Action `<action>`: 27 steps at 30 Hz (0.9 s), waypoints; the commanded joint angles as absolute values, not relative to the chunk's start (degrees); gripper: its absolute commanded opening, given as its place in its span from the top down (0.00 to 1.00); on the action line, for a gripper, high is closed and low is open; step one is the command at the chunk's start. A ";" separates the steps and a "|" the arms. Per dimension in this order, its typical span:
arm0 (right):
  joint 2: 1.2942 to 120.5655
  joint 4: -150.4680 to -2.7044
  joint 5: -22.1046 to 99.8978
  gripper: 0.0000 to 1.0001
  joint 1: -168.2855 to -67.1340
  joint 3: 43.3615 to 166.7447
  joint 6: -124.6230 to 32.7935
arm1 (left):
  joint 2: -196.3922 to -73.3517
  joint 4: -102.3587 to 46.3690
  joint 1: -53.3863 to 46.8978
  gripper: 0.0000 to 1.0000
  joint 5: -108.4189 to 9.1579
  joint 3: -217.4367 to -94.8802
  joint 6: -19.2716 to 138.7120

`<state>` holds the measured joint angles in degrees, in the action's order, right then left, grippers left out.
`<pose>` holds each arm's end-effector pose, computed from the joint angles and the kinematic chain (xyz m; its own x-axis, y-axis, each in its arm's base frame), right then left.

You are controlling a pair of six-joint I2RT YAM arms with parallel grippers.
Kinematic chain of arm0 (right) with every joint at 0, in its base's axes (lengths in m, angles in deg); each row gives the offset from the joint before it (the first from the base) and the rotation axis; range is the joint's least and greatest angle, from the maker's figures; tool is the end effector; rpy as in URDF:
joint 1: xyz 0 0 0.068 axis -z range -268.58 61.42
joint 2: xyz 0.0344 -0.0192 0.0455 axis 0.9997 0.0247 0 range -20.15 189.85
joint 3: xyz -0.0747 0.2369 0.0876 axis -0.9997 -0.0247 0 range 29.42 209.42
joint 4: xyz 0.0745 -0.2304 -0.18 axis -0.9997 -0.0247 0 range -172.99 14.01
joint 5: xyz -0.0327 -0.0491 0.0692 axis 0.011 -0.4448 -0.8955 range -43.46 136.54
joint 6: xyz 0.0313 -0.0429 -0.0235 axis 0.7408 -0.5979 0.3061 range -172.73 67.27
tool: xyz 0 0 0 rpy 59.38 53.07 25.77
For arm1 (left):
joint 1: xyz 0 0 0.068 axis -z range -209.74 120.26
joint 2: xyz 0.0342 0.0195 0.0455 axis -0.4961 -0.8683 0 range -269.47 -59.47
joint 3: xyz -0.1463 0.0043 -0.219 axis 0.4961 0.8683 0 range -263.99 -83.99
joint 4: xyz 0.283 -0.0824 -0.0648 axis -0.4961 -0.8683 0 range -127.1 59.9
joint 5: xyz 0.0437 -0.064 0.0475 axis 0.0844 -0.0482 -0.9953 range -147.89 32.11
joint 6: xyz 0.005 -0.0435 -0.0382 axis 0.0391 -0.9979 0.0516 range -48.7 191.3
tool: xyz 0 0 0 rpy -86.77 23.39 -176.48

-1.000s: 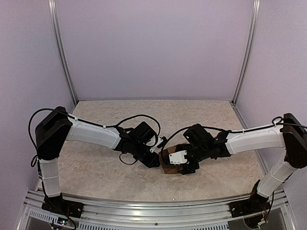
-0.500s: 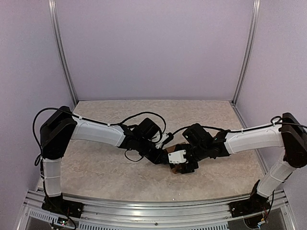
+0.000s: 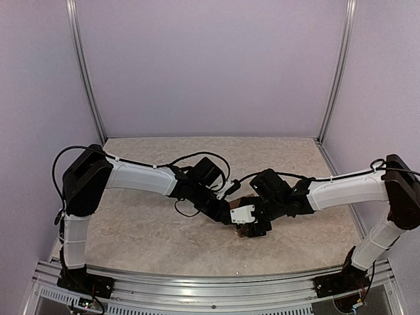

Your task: Fold the paper box

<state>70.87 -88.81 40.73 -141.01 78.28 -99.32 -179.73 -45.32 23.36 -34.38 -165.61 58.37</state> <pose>0.2066 0.2754 0.1246 0.2554 -0.8533 -0.4545 -0.9289 -0.0862 -0.3601 0.2727 -0.3910 0.1098 -0.6684 0.5484 -0.5025 0.7438 0.4977 -0.4461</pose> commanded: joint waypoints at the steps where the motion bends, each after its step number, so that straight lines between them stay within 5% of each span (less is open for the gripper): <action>1: 75.24 -99.30 35.53 0.22 -141.99 75.65 -97.82 | -182.13 -37.75 23.54 0.84 -33.67 -173.40 56.92; 17: 57.11 -106.12 38.60 0.17 -136.81 78.11 -98.88 | -175.57 -50.03 22.49 0.84 -38.60 -167.39 59.79; 27: 54.32 -109.31 32.82 0.25 -114.14 76.99 -107.28 | -177.03 -58.74 21.14 0.88 -42.86 -171.01 64.67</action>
<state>53.67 -106.45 35.93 -120.59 78.00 -102.79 -177.13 -54.24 21.52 -41.14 -169.05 61.43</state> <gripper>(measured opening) 0.785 0.130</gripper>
